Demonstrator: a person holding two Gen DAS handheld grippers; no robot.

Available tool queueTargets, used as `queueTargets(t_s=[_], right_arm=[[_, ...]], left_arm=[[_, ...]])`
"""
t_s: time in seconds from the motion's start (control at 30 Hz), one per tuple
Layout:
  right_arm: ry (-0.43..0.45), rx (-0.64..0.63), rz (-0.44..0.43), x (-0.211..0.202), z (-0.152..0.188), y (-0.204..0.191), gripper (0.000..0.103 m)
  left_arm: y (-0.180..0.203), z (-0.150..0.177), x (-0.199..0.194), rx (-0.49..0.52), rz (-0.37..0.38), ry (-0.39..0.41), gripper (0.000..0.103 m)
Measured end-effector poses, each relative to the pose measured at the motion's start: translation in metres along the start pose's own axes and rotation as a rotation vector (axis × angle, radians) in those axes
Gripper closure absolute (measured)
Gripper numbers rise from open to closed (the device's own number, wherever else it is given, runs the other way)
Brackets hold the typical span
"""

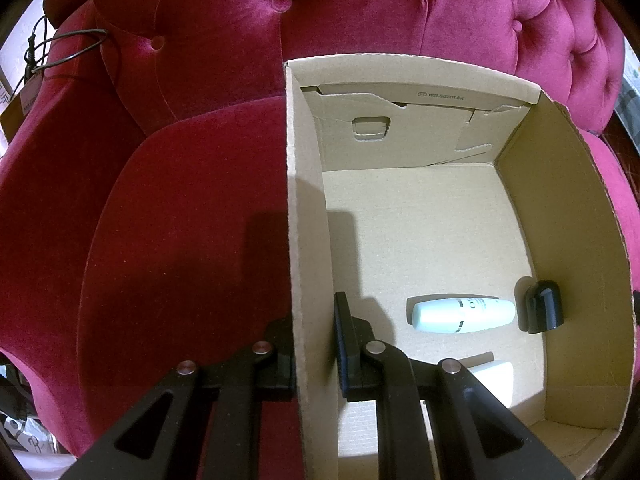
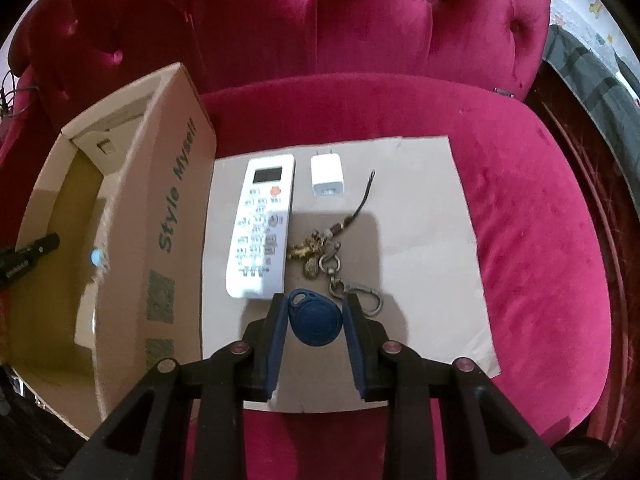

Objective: Organize rigid objects
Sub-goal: 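Lift the blue key fob with the right gripper and carry it into the box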

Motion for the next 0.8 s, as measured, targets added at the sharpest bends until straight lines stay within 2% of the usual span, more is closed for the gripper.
queueTargets(t_s=[0.33, 0.8], right_arm=[[0.042, -0.004, 0.008, -0.025, -0.011, -0.003, 0.074], [0.137, -0.027, -0.018, -0.073, -0.054, -0.031, 0.074]], left_arm=[[0.001, 0.000, 0.000, 0.000, 0.000, 0.000, 0.088], [0.000, 0.000, 0.000, -0.002, 0.003, 0.000, 0.088]])
Point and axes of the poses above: each gripper's, at about its wrist camera, not at the fingertips, and x roughly the way its jaws point, y to its right, z to its underside, the point moved 10 cm from there along x, roughly the way its jaws point, and after that the axes turned 7 degrees about z, right-handed, at the moved point
